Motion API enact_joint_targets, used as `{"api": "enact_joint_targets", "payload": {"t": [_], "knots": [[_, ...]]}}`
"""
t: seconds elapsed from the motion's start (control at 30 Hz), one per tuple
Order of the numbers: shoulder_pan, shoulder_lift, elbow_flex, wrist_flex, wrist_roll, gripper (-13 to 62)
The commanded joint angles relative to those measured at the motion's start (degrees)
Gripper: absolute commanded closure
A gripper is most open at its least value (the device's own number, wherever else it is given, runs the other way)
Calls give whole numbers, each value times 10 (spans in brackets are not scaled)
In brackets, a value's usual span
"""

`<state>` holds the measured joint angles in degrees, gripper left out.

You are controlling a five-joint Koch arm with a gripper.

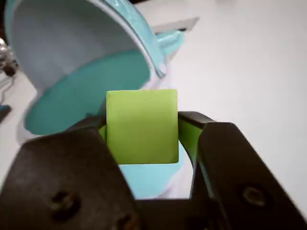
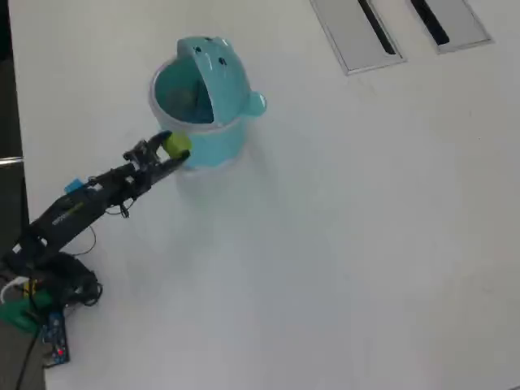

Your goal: Grasp RGB lego blocks and put them in the bin one by one.

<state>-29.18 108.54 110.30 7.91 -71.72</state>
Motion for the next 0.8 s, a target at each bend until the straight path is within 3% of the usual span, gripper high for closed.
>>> {"api": "enact_joint_targets", "payload": {"t": [0.0,0.43,0.77], "knots": [[-13,22,-73,-62,4,370],[-126,-51,-197,-62,-44,370],[-163,-193,-334,-48,-120,370]]}}
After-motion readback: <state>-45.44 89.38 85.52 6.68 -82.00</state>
